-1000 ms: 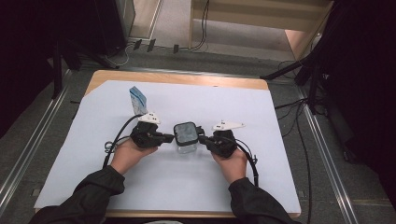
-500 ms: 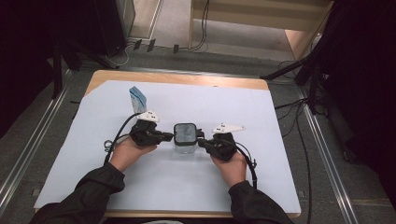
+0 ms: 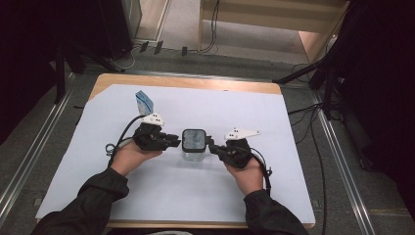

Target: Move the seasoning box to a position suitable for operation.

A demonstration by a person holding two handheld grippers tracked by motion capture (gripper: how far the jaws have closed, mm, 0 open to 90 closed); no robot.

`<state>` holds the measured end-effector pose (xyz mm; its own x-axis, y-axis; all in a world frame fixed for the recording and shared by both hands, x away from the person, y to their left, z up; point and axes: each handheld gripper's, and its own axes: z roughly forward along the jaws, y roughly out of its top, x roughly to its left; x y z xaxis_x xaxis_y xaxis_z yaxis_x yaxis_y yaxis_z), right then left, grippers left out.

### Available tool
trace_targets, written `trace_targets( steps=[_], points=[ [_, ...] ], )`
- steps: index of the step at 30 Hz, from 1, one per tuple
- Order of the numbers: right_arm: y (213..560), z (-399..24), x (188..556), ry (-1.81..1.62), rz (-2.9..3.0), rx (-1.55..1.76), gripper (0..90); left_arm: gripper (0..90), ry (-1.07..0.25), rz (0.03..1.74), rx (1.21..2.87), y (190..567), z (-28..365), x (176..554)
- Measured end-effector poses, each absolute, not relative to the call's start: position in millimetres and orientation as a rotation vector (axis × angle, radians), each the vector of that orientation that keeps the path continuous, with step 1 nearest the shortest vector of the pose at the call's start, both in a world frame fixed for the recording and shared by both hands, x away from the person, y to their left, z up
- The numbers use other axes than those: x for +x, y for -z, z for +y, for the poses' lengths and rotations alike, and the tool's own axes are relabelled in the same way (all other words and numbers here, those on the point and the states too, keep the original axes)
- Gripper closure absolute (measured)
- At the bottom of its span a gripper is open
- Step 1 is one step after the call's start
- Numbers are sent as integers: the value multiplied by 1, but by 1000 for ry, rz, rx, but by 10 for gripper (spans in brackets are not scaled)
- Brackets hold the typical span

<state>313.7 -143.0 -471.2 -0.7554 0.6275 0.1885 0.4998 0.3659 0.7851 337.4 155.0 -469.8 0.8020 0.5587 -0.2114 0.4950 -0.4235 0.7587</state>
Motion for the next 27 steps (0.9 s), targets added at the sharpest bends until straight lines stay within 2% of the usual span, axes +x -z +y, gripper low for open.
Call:
trace_targets(
  steps=[3,4,14,16,17,18,20,24,27],
  points=[
    [472,-148,315,-1359,2478,1056,900,623,-88,756,2090,467,158,336],
    [472,-152,317,-1371,2468,1075,900,572,-84,729,2075,465,160,335],
    [478,-165,335,-1400,2442,1181,900,356,-71,630,2066,464,159,332],
    [478,-165,336,-1401,2440,1185,900,251,-50,659,2077,465,156,333],
    [479,-164,337,-1404,2445,1180,900,251,-20,672,2082,466,155,335],
    [481,-163,339,-1387,2455,1183,900,194,8,672,2068,469,153,337],
    [483,-162,340,-1386,2462,1192,900,140,23,667,2075,472,150,340],
    [485,-161,342,-1373,2476,1195,900,97,30,610,2091,473,143,343],
    [486,-160,343,-1363,2478,1196,900,99,28,575,2103,471,139,345]
  ],
)
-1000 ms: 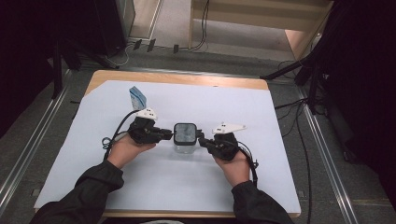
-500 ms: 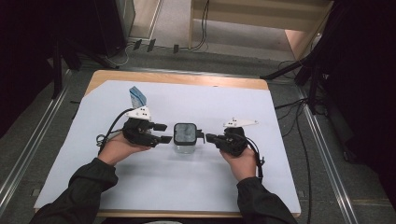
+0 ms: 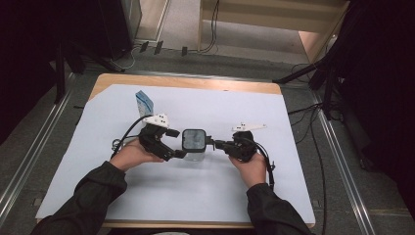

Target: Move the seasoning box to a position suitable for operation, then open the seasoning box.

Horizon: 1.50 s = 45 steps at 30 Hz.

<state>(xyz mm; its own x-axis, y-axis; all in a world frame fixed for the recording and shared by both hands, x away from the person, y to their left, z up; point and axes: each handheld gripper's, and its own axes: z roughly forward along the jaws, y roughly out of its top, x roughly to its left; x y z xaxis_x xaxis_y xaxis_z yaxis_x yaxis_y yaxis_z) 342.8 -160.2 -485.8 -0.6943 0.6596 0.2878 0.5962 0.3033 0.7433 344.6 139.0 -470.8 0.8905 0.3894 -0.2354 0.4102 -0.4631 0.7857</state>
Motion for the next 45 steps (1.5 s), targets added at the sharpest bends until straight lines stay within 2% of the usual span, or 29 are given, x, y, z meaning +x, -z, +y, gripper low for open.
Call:
trace_targets(
  steps=[18,35,45],
  points=[
    [489,-160,344,-1350,2476,1219,900,101,4,575,2127,486,124,355],
    [491,-160,343,-1358,2476,1226,900,130,-40,443,2166,489,121,362],
    [491,-160,343,-1358,2472,1231,900,132,-37,435,2175,488,120,363]
  ],
)
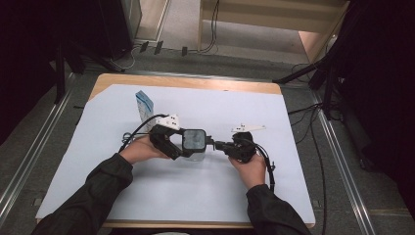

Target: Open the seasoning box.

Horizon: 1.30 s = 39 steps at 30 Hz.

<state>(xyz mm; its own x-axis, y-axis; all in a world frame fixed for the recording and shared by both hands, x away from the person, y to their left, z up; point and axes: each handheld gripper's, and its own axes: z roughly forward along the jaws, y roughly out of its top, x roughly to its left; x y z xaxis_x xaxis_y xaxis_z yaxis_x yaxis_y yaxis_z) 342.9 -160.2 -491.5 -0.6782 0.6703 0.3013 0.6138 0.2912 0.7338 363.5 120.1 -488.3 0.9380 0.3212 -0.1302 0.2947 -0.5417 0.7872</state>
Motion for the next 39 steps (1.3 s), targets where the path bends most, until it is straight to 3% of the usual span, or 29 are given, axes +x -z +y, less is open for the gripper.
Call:
trace_targets(
  steps=[39],
  points=[
    [491,-160,343,-1353,2475,1228,900,151,-37,432,2183,472,123,360]
  ],
)
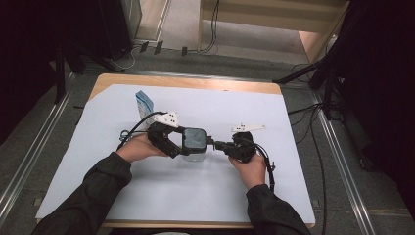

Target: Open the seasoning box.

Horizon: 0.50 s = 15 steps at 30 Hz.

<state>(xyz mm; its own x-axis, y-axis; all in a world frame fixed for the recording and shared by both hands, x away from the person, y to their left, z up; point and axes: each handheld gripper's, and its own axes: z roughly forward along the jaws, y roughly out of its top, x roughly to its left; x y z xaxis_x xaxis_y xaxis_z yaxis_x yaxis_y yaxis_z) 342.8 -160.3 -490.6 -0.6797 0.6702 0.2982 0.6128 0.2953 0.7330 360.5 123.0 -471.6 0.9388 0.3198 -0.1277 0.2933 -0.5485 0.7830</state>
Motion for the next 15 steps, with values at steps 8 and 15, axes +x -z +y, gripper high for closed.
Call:
trace_targets(
  steps=[8,15],
  points=[
    [490,-160,343,-1356,2475,1225,900,151,-56,439,2185,467,123,359],
    [490,-160,343,-1356,2477,1228,900,151,-55,445,2185,463,122,358]
  ],
)
